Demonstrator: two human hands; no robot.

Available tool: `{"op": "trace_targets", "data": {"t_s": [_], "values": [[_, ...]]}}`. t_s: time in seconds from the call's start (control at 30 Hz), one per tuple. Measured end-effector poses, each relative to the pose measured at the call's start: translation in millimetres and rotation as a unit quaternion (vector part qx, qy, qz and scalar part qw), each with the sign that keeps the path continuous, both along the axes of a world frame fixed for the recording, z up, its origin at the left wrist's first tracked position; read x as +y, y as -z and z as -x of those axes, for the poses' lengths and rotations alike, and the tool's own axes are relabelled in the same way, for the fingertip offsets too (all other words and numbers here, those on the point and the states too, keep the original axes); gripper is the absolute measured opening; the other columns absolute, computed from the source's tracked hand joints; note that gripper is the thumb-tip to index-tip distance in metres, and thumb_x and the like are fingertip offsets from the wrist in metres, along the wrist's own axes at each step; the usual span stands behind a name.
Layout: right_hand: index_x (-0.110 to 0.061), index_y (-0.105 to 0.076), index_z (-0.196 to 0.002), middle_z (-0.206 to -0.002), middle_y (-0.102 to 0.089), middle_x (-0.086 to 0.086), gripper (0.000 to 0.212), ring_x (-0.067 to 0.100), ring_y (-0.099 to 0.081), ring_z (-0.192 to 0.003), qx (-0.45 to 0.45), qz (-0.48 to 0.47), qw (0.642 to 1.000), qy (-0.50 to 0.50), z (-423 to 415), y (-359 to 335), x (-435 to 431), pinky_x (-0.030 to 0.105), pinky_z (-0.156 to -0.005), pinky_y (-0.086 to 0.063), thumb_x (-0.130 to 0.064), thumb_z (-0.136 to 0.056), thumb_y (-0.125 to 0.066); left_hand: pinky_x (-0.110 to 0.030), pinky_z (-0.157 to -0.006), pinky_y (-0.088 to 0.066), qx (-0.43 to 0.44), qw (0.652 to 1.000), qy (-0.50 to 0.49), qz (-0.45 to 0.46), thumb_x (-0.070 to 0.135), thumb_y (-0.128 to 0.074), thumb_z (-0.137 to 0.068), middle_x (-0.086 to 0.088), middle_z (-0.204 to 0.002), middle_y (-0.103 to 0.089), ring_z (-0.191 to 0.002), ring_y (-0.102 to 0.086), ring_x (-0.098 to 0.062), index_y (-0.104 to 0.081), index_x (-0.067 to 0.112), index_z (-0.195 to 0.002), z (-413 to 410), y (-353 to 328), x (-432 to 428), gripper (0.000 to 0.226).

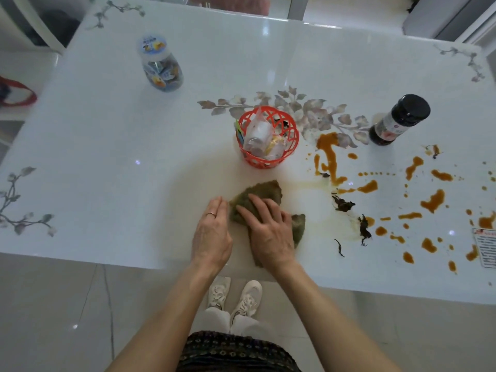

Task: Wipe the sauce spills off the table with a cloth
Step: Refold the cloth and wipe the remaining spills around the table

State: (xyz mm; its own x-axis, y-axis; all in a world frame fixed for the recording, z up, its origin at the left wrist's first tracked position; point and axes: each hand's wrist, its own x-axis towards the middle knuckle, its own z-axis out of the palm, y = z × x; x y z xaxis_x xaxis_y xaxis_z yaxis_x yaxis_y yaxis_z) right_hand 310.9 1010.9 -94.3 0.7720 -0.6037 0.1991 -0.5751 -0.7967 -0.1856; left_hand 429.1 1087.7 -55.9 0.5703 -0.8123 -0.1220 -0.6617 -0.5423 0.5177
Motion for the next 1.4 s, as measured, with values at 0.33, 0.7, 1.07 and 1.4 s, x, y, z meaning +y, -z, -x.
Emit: {"op": "trace_targets", "data": {"t_s": [0.33,0.7,1.07,1.4], "values": [[-0.022,-0.061,-0.128,-0.138,-0.051,0.008,0.047,0.03,-0.038,-0.12,0.02,-0.051,0.982,0.181,-6.6,-9.0,-62.2,0.045,-0.08,-0.044,-0.011,-0.083,-0.066,-0.028,-0.113,-0.027,0.012,1.0,0.028,0.007,-0.007,-0.039,-0.081,-0.011,-0.15,-0.032,-0.138,-0.032,-0.024,-0.036,0.003,-0.141,18.6,-1.9,-22.2,0.061],[-0.022,-0.051,-0.138,-0.147,-0.042,0.004,0.056,0.031,-0.035,-0.126,0.032,-0.104,0.95,0.291,22.2,-18.1,-87.8,0.05,-0.091,-0.04,-0.011,-0.084,-0.055,-0.021,-0.114,-0.015,-0.006,0.997,0.078,-0.002,-0.003,-0.039,-0.082,-0.006,-0.154,-0.024,-0.143,-0.02,-0.017,-0.028,0.008,-0.146,28.8,-0.5,-71.8,0.066],[-0.025,-0.039,-0.147,-0.154,-0.03,-0.002,0.064,0.028,-0.025,-0.133,0.058,-0.123,0.96,0.245,30.8,-23.6,-121.5,0.048,-0.098,-0.033,-0.012,-0.085,-0.052,-0.021,-0.11,-0.013,-0.02,0.998,0.064,0.01,-0.008,-0.042,-0.079,-0.013,-0.151,-0.03,-0.142,-0.025,-0.023,-0.035,0.001,-0.141,43.5,6.3,-90.3,0.063],[-0.033,-0.026,-0.15,-0.159,-0.014,-0.008,0.068,0.022,-0.01,-0.14,0.093,-0.158,0.969,0.168,0.9,-22.4,-157.1,0.046,-0.107,-0.024,-0.015,-0.089,-0.048,-0.029,-0.111,-0.017,-0.032,0.995,0.096,0.007,-0.007,-0.044,-0.079,-0.013,-0.149,-0.034,-0.139,-0.031,-0.025,-0.037,0.002,-0.141,38.2,10.8,-95.9,0.063]]}}
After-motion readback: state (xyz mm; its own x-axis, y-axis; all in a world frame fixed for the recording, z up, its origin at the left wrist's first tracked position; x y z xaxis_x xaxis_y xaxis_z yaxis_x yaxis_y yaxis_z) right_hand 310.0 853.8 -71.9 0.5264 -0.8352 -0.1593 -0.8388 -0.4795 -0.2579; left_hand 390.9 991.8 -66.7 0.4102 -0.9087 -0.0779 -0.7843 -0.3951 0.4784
